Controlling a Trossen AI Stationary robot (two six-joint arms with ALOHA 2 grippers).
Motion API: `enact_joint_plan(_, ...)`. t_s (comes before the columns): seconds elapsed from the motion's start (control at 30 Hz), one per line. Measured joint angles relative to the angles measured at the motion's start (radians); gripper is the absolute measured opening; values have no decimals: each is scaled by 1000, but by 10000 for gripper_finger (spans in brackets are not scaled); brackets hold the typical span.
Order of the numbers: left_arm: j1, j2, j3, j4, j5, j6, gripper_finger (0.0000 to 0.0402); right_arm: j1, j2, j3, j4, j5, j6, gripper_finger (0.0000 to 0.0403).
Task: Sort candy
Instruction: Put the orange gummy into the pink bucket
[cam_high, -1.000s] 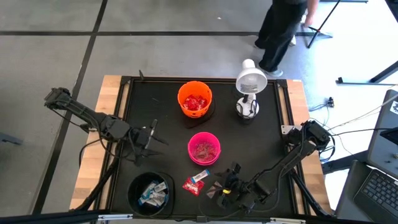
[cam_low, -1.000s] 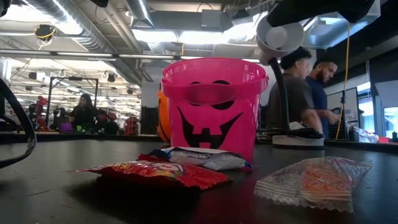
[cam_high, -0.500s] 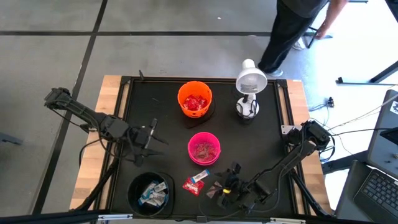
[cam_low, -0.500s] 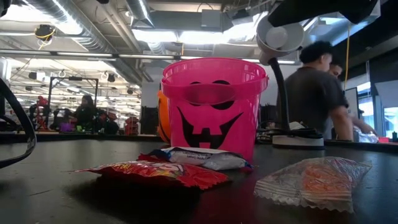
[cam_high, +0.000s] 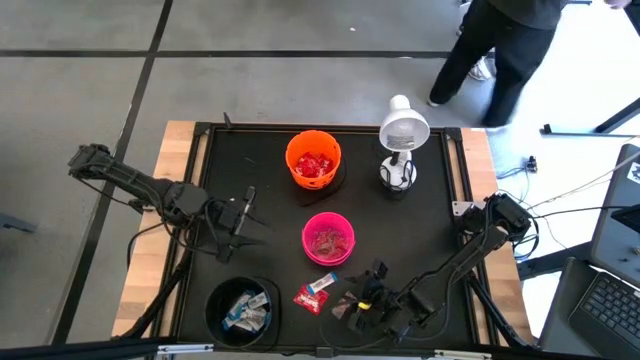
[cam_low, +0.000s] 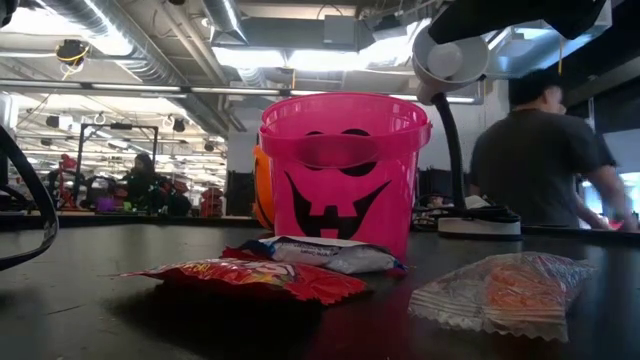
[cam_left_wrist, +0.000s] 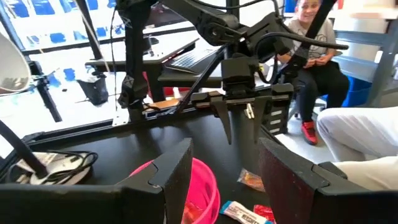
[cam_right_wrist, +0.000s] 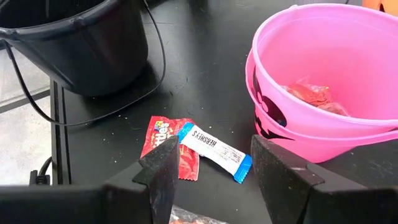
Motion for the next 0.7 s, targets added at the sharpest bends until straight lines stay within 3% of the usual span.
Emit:
enact_joint_plan(0.23, 20, 0, 0, 62, 118, -7, 172, 0, 0, 0, 4, -44, 0, 197)
enact_joint_plan(0.7, 20, 0, 0, 58, 115, -36, 172, 0, 0, 0, 21, -42, -6, 197)
